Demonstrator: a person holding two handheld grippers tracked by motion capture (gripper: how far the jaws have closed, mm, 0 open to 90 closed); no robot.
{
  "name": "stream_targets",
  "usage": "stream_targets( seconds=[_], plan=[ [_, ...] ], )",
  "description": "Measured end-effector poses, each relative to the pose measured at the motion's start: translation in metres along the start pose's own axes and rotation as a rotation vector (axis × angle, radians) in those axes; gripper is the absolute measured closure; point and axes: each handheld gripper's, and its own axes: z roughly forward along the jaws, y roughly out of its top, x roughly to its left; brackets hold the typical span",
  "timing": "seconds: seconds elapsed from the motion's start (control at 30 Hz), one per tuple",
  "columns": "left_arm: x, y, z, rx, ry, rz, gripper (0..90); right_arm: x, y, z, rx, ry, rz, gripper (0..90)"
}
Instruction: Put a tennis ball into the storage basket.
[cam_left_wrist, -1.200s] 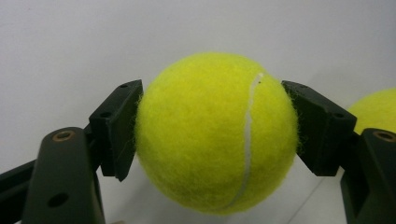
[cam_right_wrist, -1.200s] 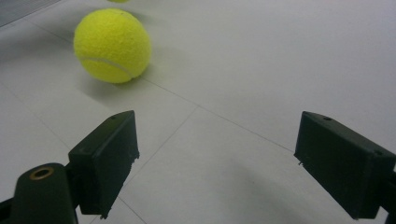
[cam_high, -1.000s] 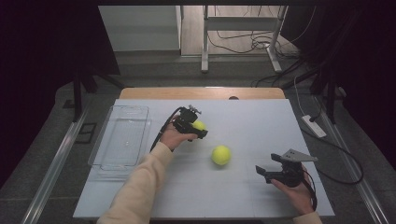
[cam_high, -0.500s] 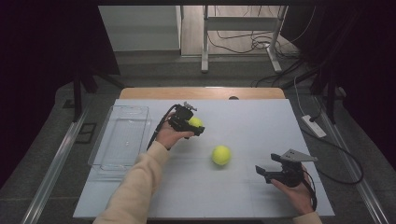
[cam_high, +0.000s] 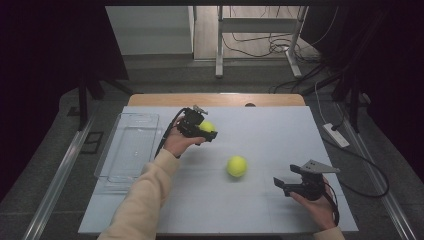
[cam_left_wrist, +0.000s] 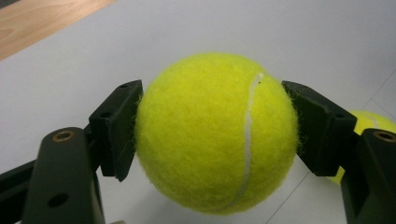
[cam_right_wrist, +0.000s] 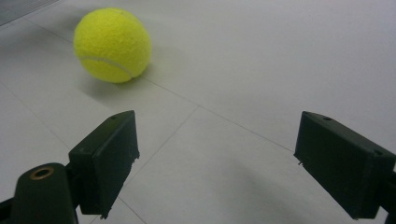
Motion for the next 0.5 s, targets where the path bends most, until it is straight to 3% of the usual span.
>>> stream_targets(
  seconds=[0.5],
  plan=[
    [0.000,0.008,-0.020,-0.046,0.024,0.008,26.3,0.000,0.000,0.000,0.000,-0.002,0.000,13.5]
  ],
)
